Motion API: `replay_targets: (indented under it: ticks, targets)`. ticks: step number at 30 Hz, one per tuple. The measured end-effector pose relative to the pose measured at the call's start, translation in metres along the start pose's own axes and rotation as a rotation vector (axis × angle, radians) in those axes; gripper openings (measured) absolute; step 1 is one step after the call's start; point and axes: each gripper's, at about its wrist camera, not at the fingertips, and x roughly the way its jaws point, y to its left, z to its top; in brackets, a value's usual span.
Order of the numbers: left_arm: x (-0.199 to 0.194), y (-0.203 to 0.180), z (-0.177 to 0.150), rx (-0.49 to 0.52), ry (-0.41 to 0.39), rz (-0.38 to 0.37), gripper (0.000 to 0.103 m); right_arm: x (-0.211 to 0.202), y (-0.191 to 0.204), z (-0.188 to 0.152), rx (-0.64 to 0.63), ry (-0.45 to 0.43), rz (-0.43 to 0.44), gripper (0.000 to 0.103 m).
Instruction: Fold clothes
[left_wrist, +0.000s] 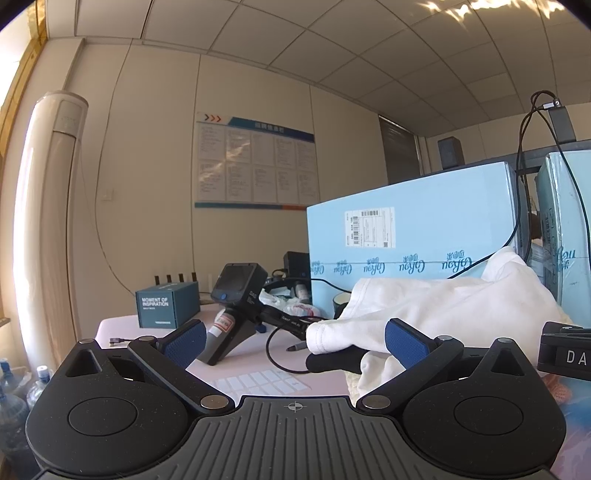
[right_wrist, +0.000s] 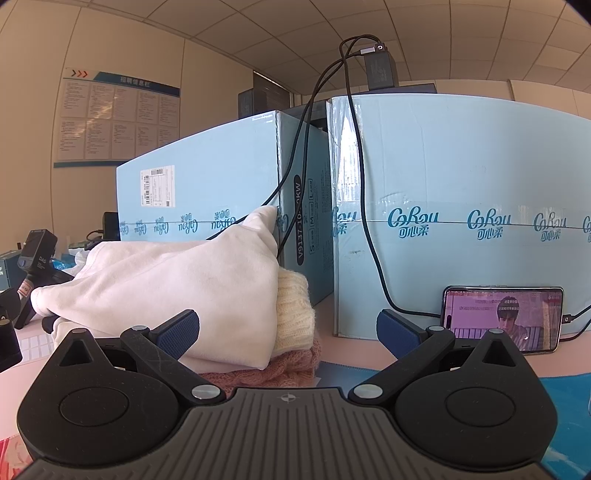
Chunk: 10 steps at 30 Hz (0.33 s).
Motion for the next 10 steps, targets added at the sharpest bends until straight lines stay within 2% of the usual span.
replay_targets:
  ticks: [10]
  targets:
    - [0.0008, 0.0002, -0.0001, -0.001, 0.001, -0.001, 0.103, 0.0007, -0.0007, -0.0001, 0.003, 0.002, 0.001, 0.103]
